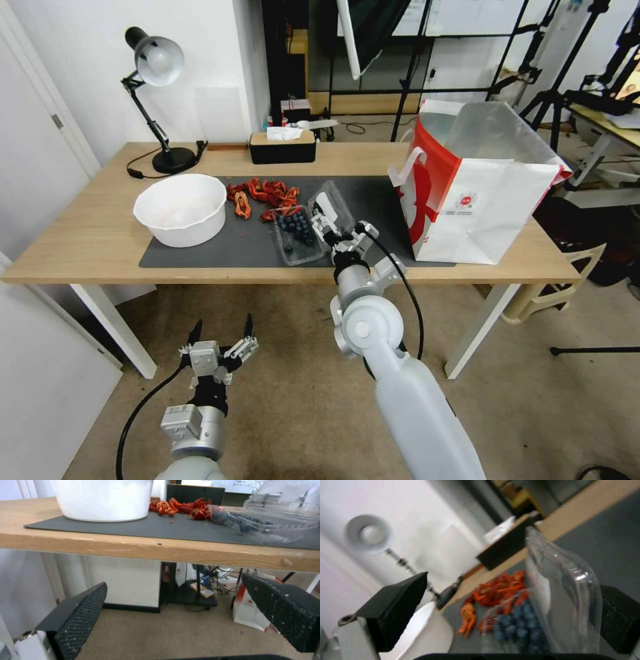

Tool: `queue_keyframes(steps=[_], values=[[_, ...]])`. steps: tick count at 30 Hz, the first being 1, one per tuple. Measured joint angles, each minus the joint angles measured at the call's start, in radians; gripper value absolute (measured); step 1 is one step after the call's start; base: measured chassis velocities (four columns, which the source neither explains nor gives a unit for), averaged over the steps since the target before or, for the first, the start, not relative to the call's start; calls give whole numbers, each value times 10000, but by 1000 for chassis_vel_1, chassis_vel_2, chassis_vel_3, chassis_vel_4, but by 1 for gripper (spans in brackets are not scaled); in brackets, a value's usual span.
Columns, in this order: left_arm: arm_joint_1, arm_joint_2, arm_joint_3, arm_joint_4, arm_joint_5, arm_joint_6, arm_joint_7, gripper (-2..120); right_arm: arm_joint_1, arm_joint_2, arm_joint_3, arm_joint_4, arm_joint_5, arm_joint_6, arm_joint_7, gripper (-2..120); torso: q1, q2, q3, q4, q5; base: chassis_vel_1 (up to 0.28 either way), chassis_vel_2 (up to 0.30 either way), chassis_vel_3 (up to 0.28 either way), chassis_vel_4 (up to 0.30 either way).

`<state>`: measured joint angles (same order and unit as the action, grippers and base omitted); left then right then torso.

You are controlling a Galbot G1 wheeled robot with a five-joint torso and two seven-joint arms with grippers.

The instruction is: Close the takeout container lid, then place the container into the takeout bag.

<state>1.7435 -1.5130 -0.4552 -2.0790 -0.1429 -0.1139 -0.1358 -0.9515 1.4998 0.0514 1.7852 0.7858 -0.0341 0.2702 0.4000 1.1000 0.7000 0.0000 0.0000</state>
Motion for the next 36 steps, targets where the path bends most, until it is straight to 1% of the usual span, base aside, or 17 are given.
queue_keyframes(steps=[2, 5, 7, 10, 13, 14, 16, 18, 20, 21, 23, 27, 28, 29, 31, 32, 36], values=[[24, -21, 6, 20, 7, -35, -8, 100, 78, -110, -28, -120, 155, -217, -774, 100, 0, 0, 0, 0, 0, 0, 0, 0, 0], [27, -29, 8, 28, 10, -42, -12, 100, 114, -139, -35, -175, 229, -298, -1037, 100, 0, 0, 0, 0, 1, 0, 0, 0, 0], [32, -49, 17, 41, 17, -52, -17, 100, 207, -204, -37, -308, 376, -526, -1620, 100, 0, 0, 0, 0, 0, 0, 0, 0, 0], [35, -72, 39, 47, 28, -58, -18, 100, 330, -262, -51, -458, 618, -674, -2159, 100, 1, 0, 0, 0, 0, 0, 0, 0, 0], [35, -72, 39, 47, 28, -58, -18, 100, 330, -262, -51, -458, 618, -674, -2159, 100, 1, 0, 0, 0, 0, 0, 0, 0, 0], [40, -99, 74, 66, 47, -63, -20, 100, 494, -319, -109, -564, 1062, -998, -2498, 100, 1, -1, 0, -1, 1, 0, 0, 0, 0], [54, -125, 110, 80, 83, -74, -22, 100, 650, -327, -131, -613, 1736, -1436, -2413, 100, 1, 0, 0, 1, -1, 0, 0, 0, 0], [58, -133, 122, 82, 91, -77, -22, 100, 695, -320, -128, -625, 2009, -1637, -2307, 100, 1, 0, 0, 0, 0, 0, 0, 0, 0], [50, -103, 128, 86, 94, -80, -23, 100, 856, -303, 61, -817, 3115, -2749, -2051, 100, 1, 0, -1, 0, -1, 0, 0, 0, 0], [50, -103, 128, 86, 94, -80, -23, 100, 856, -303, 61, -817, 3115, -2749, -2051, 100, 1, 0, -1, 0, -1, 0, 0, 0, 0], [47, -71, 125, 76, 89, -80, -23, 100, 908, -286, 242, -911, 4531, -3511, -1469, 100, 1, 0, -1, 0, -1, 0, 0, 0, 0], [42, -29, 109, 40, 78, -78, -23, 100, 910, -340, 316, -841, 5345, -3701, -1053, 100, 1, 0, -1, 0, 0, 0, 0, 0, 0], [19, -6, 107, 27, 66, -74, -25, 100, 929, -368, 337, -795, 5450, -3707, -965, 96, 1, 0, -1, 0, 0, 0, 0, 0, 0], [19, -6, 107, 27, 66, -74, -25, 100, 929, -368, 337, -795, 5450, -3707, -965, 96, 1, 0, -1, 0, 0, 0, 0, 0, 0], [-28, 8, 127, 3, 54, -51, -27, 100, 965, -429, 346, -733, 5523, -3716, -829, 89, 0, 0, -1, 0, -1, 0, 0, 0, 0], [-28, 8, 127, 3, 54, -51, -27, 100, 965, -429, 346, -733, 5523, -3716, -829, 89, 0, 0, -1, 0, -1, 0, 0, 0, 0], [-85, 35, 200, -40, -79, 12, -37, 100, 967, -470, 358, -697, 5697, -3751, -612, 75, 0, 0, -1, 0, 0, 0, 0, 0, 0]])
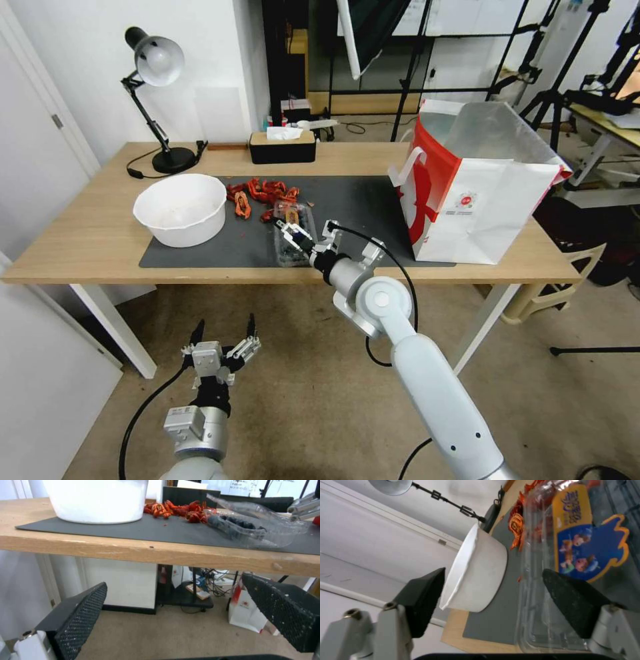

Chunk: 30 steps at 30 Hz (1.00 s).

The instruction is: Close the takeout container lid, then place the container into the takeout bag.

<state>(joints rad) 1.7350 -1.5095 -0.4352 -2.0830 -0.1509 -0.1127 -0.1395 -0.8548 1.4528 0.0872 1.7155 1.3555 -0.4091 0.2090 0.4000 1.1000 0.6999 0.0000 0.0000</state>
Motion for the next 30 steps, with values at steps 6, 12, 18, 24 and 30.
queue_keyframes(steps=[6, 12, 18, 24, 30], values=[[-146, 221, 31, -110, -650, 106, -5, 100, 22, 9, 13, -4, 10, -56, 291, 56, 0, 0, 0, 0, -1, 0, 0, 0, 0], [-431, 606, 119, -459, -2130, 282, -104, 100, 22, 9, 13, 13, -19, -202, 683, 35, 0, 0, 0, 0, 0, 0, 0, 0, 0], [-1117, 1299, 179, -993, -4661, 601, -309, 100, 0, 1, 33, 24, -7, -372, 1025, 12, 0, 0, 1, 0, -1, 0, 0, 0, 0], [-1914, 2092, 82, -1162, -7429, 1031, -468, 100, -29, -40, 102, 24, 137, -452, 1386, 0, 0, 0, 1, -1, -2, 0, 0, 0, 0], [-2634, 2815, 140, -911, -9271, 1166, -400, 100, -54, -93, 142, 56, 154, -490, 1520, 0, 0, 0, 1, 1, -1, 0, 0, 0, 0]])
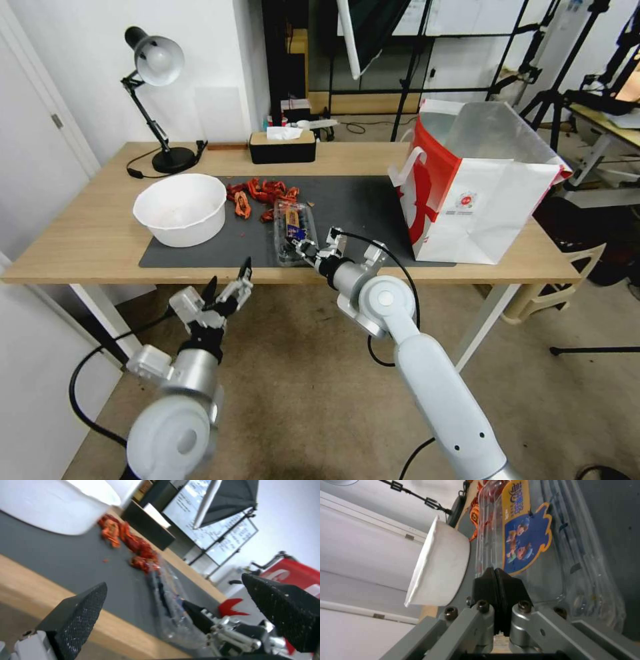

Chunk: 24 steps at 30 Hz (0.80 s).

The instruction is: Close the takeout container lid, then place the container into the takeout bag.

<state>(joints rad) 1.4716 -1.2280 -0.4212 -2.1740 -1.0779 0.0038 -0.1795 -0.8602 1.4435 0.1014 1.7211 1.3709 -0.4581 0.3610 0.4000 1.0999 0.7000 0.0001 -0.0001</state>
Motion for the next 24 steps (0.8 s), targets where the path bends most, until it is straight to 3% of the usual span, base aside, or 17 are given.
queue_keyframes(steps=[3, 8, 10, 13, 24], values=[[-588, 421, 72, 312, -943, 200, 174, 100, 18, -40, 8, 31, -7, -53, 174, 0, 0, 0, 0, -1, 1, 0, 0, 0, 0], [-1124, 738, 85, 602, -1622, 646, 215, 100, 24, -66, 15, 70, -6, -94, 303, 0, 0, 0, 0, -2, 0, 0, 0, 0, 0], [-2134, 1355, 97, 1133, -2765, 1757, 262, 100, 16, -105, 17, 149, 3, -146, 402, 0, 1, 0, 1, -3, 1, 0, 0, 0, 0], [-2842, 1677, 193, 1564, -3363, 2413, 438, 100, 14, -110, 17, 203, 7, -181, 473, 0, 1, 0, 1, -1, 0, 0, 0, 0, 0], [-4516, 2078, 571, 2899, -4240, 3614, 682, 100, 17, -104, 27, 282, 68, -247, 630, 0, 2, 0, 1, -3, 1, 0, 0, 0, 0]])
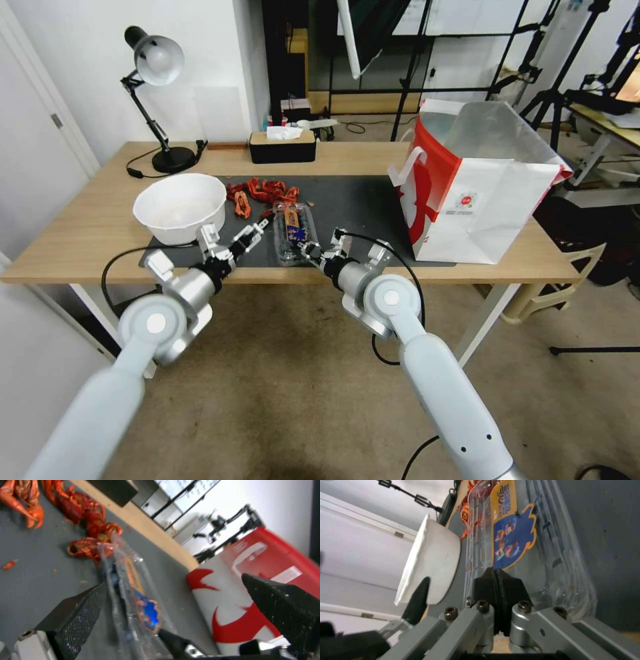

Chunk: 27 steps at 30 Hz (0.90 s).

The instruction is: Close the takeout container lid, then place the container into the takeout bag.

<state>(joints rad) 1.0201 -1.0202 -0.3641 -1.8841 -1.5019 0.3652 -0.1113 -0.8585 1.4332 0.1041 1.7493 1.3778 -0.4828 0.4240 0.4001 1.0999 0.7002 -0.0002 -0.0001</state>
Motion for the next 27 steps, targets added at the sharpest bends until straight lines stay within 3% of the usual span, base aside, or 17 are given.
queue_keyframes(steps=[12, 27], values=[[-1136, 185, 663, 1111, 376, 1261, -185, 100, -61, -90, -4, 158, 44, -50, 25, 0, -2, 0, -2, 2, 0, 0, 0, 0, 0], [-1931, -165, 1396, 1983, 611, 1715, -471, 100, -177, -151, 23, 248, 3, -87, 51, 0, -2, 2, -1, 1, 1, 0, 0, 0, 0]])
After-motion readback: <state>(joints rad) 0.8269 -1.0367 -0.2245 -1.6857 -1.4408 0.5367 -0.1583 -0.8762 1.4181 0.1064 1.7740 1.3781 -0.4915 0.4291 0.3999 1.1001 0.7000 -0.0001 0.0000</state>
